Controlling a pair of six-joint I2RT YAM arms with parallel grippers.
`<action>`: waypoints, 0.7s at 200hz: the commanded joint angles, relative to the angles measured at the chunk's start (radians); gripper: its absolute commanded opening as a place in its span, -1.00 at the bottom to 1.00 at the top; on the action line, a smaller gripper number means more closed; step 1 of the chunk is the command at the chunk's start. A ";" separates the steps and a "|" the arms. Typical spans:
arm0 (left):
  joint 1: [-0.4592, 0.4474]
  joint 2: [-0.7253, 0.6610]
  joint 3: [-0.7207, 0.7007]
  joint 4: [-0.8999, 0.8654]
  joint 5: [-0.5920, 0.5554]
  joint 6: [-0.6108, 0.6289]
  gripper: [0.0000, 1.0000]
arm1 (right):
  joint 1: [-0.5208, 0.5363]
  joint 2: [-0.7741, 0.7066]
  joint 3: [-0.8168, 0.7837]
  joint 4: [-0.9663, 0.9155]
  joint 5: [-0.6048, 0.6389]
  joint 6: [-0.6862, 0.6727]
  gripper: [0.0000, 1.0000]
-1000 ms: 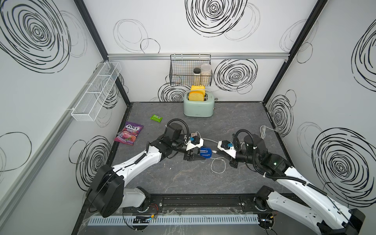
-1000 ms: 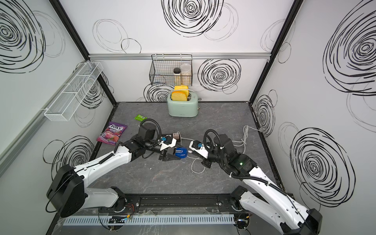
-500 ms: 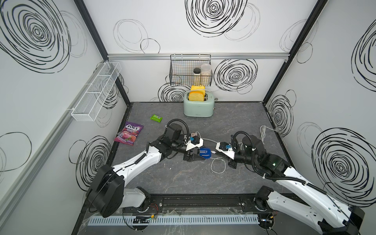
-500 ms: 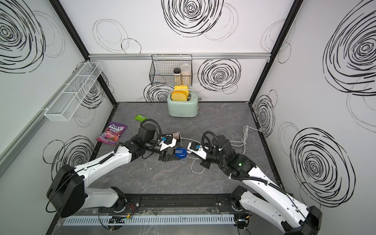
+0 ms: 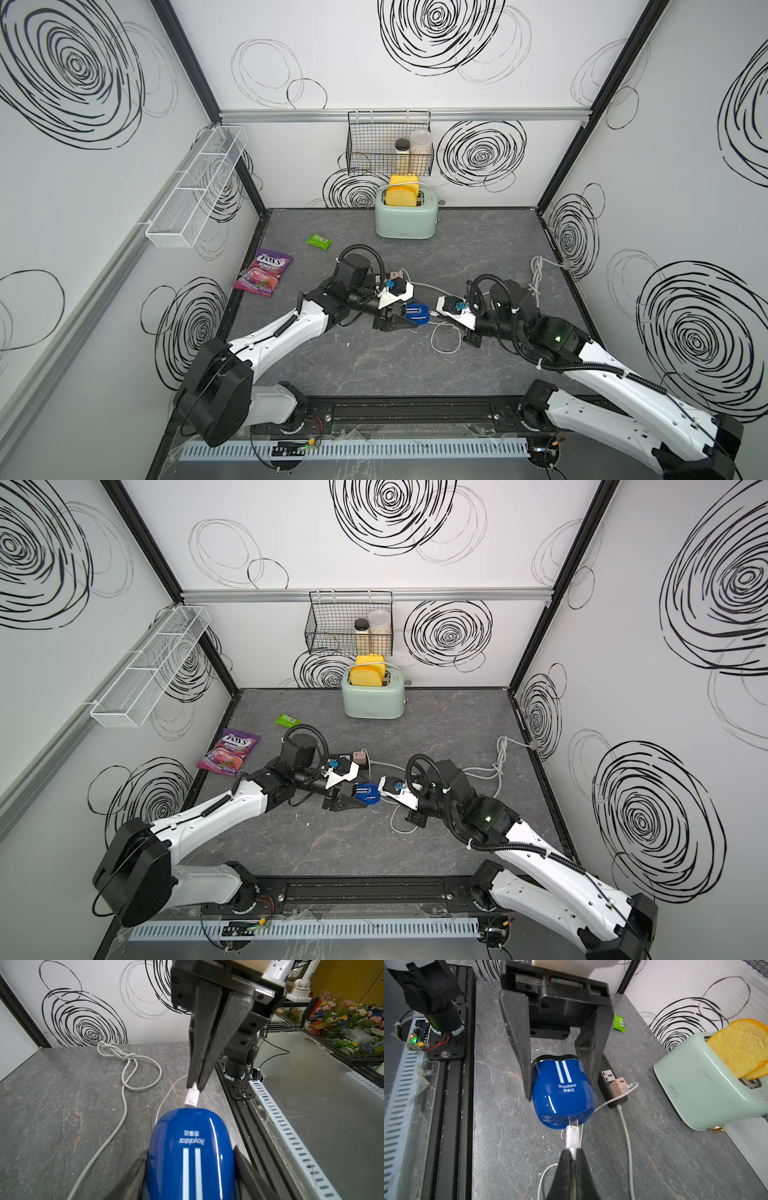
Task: Charge the electric shaver
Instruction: Insert the charging cable into the electric shaver.
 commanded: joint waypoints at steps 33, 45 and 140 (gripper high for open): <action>0.001 -0.030 0.004 0.118 0.057 -0.025 -1.00 | 0.017 -0.010 -0.003 -0.001 -0.005 -0.047 -1.00; -0.001 -0.028 0.004 0.117 0.057 -0.024 -1.00 | 0.017 -0.010 -0.003 0.003 -0.008 -0.055 -1.00; -0.026 -0.015 0.036 0.067 0.080 0.008 -1.00 | 0.025 -0.013 -0.036 0.146 -0.072 -0.111 -1.00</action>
